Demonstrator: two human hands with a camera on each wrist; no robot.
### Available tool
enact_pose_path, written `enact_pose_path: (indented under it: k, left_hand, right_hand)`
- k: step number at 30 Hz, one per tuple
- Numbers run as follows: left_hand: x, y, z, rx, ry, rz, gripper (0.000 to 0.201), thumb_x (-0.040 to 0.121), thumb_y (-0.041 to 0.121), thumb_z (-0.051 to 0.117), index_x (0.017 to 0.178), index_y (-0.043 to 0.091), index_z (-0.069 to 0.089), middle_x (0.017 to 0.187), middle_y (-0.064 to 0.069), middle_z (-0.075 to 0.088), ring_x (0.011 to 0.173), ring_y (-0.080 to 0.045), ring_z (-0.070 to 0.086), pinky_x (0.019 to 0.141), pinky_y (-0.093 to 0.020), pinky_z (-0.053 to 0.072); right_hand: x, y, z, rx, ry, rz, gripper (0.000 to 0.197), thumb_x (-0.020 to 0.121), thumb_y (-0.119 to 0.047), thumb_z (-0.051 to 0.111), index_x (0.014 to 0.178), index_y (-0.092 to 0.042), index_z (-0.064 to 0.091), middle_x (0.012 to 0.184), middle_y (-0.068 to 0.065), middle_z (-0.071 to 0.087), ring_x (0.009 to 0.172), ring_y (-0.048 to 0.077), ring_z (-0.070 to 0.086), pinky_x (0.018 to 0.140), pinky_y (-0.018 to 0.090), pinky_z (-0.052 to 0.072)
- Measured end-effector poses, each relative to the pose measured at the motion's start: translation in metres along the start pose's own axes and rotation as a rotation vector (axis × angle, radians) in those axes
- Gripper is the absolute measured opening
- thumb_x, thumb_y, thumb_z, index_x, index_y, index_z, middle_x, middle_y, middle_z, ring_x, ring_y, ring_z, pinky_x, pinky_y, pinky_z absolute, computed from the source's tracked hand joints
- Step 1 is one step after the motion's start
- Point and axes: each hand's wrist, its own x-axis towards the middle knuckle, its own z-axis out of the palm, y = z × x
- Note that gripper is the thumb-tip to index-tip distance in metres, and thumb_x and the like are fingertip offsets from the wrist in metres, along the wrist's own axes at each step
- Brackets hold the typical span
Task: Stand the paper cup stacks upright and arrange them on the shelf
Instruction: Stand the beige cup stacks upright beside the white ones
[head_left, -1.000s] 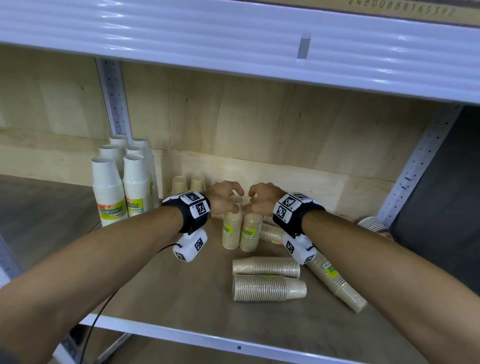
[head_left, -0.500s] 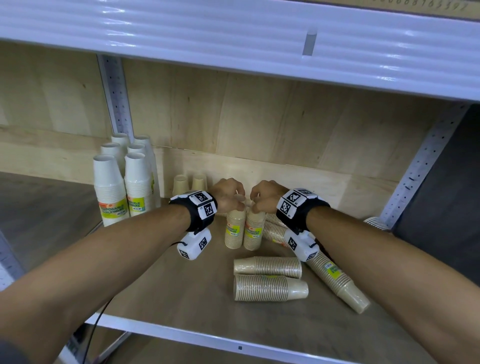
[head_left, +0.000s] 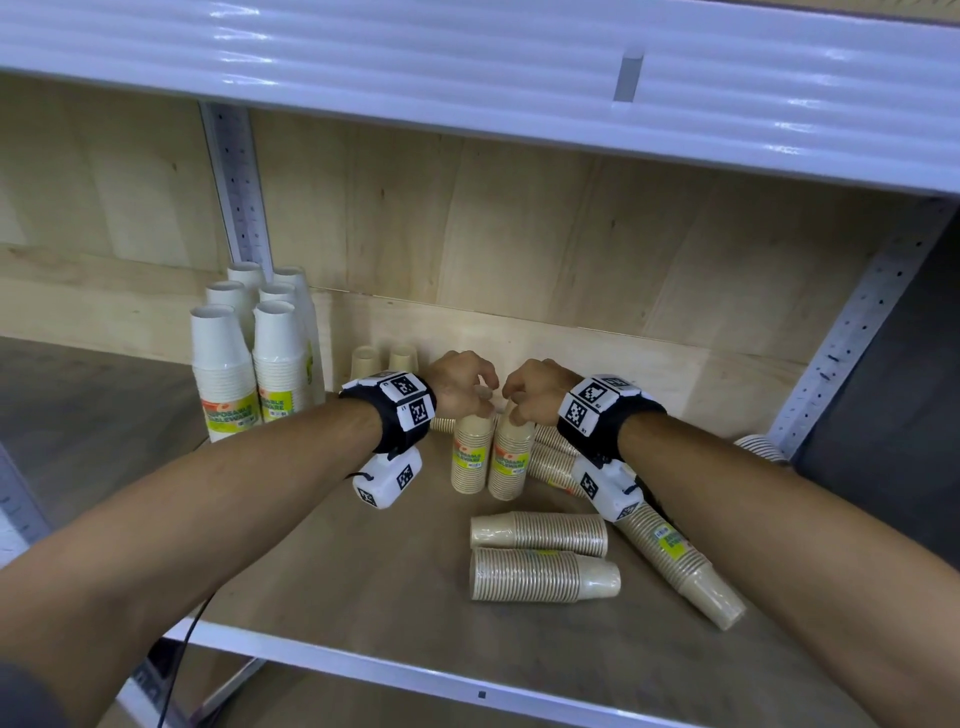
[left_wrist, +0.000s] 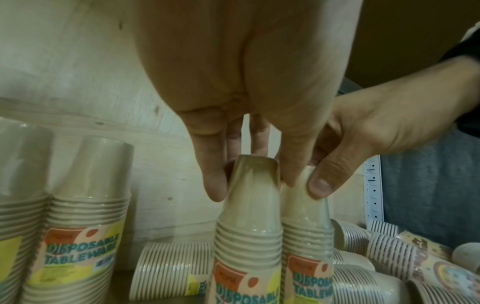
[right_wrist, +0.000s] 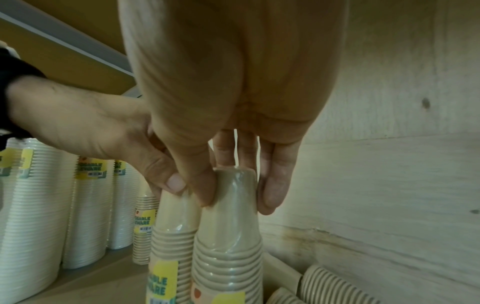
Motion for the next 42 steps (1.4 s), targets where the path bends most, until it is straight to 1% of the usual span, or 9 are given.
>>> enact_pose_path:
  k: [3, 10, 15, 21, 26, 28, 32, 38, 42]
  left_hand:
    - [-0.001, 0.001, -0.001, 0.018, -0.044, 0.006, 0.046, 0.085, 0.025, 0.069, 0.13, 0.02, 0.06, 0.122, -0.002, 0.062, 0.105, -0.017, 0.056, 0.08, -0.024, 0.039]
    - [0.005, 0.004, -0.008, 0.063, -0.085, -0.006, 0.035, 0.083, 0.021, 0.072, 0.117, 0.018, 0.068, 0.118, -0.003, 0.065, 0.104, -0.02, 0.061, 0.086, -0.03, 0.052]
    - [0.006, 0.005, -0.017, 0.092, -0.139, -0.062, 0.035, 0.08, 0.023, 0.076, 0.114, 0.018, 0.068, 0.113, -0.002, 0.065, 0.099, -0.019, 0.064, 0.076, -0.026, 0.053]
    - [0.0, 0.0, -0.032, 0.092, -0.185, -0.121, 0.034, 0.081, 0.015, 0.076, 0.114, 0.012, 0.068, 0.097, -0.003, 0.065, 0.074, -0.016, 0.063, 0.053, -0.021, 0.05]
    - [-0.01, -0.009, -0.046, 0.125, -0.146, -0.185, 0.029, 0.083, 0.011, 0.074, 0.111, 0.01, 0.066, 0.08, 0.002, 0.059, 0.059, -0.011, 0.057, 0.054, -0.021, 0.05]
    - [-0.013, -0.015, -0.051, 0.13, -0.123, -0.2, 0.032, 0.083, 0.008, 0.073, 0.114, 0.009, 0.067, 0.086, 0.0, 0.061, 0.063, -0.012, 0.058, 0.062, -0.024, 0.052]
    - [-0.019, -0.026, -0.06, 0.172, -0.089, -0.238, 0.035, 0.083, 0.006, 0.072, 0.117, 0.008, 0.066, 0.114, -0.009, 0.064, 0.089, -0.019, 0.059, 0.075, -0.03, 0.053]
    - [-0.025, -0.041, -0.064, 0.208, -0.008, -0.295, 0.032, 0.084, 0.003, 0.07, 0.116, -0.002, 0.067, 0.102, -0.008, 0.06, 0.089, -0.018, 0.057, 0.052, -0.018, 0.038]
    - [-0.028, -0.05, -0.061, 0.236, 0.021, -0.343, 0.031, 0.084, 0.004, 0.069, 0.115, 0.001, 0.068, 0.116, -0.012, 0.067, 0.105, -0.025, 0.065, 0.072, -0.028, 0.051]
  right_hand:
    - [0.0, 0.0, 0.0, -0.005, -0.008, -0.007, 0.037, 0.082, -0.016, 0.072, 0.118, -0.007, 0.068, 0.109, 0.01, 0.068, 0.1, 0.024, 0.063, 0.079, 0.031, 0.051]
    - [0.003, -0.005, -0.006, -0.016, -0.042, -0.032, 0.039, 0.079, -0.016, 0.073, 0.117, -0.008, 0.068, 0.096, 0.004, 0.065, 0.087, 0.019, 0.06, 0.071, 0.028, 0.049]
    - [0.006, -0.012, -0.008, 0.004, -0.045, -0.059, 0.039, 0.078, -0.014, 0.075, 0.117, -0.01, 0.068, 0.095, 0.002, 0.063, 0.082, 0.016, 0.058, 0.056, 0.021, 0.044]
    - [0.015, -0.024, -0.009, 0.012, -0.026, -0.073, 0.043, 0.076, -0.019, 0.076, 0.118, -0.014, 0.067, 0.101, 0.001, 0.063, 0.09, 0.017, 0.059, 0.069, 0.026, 0.047]
    - [0.025, -0.038, -0.009, 0.035, -0.015, -0.108, 0.043, 0.075, -0.019, 0.077, 0.117, -0.016, 0.067, 0.103, 0.002, 0.063, 0.09, 0.017, 0.06, 0.06, 0.024, 0.044]
    - [0.03, -0.045, -0.009, 0.041, -0.008, -0.127, 0.042, 0.075, -0.019, 0.077, 0.115, -0.015, 0.067, 0.103, 0.003, 0.064, 0.089, 0.018, 0.061, 0.061, 0.024, 0.044]
    - [0.037, -0.059, -0.007, 0.044, 0.021, -0.172, 0.037, 0.077, -0.016, 0.076, 0.114, -0.013, 0.068, 0.1, 0.003, 0.063, 0.089, 0.019, 0.058, 0.068, 0.025, 0.043]
    - [0.047, -0.079, -0.002, 0.079, 0.067, -0.204, 0.038, 0.077, -0.016, 0.076, 0.114, -0.014, 0.067, 0.101, 0.004, 0.061, 0.093, 0.021, 0.059, 0.072, 0.025, 0.041]
    - [0.053, -0.089, 0.003, 0.094, 0.079, -0.209, 0.038, 0.078, -0.017, 0.077, 0.114, -0.015, 0.066, 0.11, 0.008, 0.063, 0.095, 0.022, 0.06, 0.073, 0.025, 0.042]
